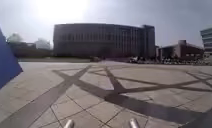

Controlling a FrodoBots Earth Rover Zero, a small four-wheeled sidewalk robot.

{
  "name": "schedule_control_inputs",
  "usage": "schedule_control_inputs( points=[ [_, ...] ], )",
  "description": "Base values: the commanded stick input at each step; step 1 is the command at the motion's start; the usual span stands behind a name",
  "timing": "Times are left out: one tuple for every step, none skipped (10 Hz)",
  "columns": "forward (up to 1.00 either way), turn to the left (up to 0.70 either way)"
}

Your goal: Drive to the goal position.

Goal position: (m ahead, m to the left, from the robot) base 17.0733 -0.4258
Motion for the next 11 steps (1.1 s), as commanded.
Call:
schedule_control_inputs(
  points=[
    [1.0, 0.0],
    [1.0, 0.0],
    [1.0, 0.0],
    [1.0, 0.0],
    [1.0, -0.24],
    [1.0, -0.27],
    [1.0, -0.27],
    [1.0, -0.22],
    [1.0, 0.0],
    [1.0, 0.0],
    [1.0, 0.0]
  ],
)
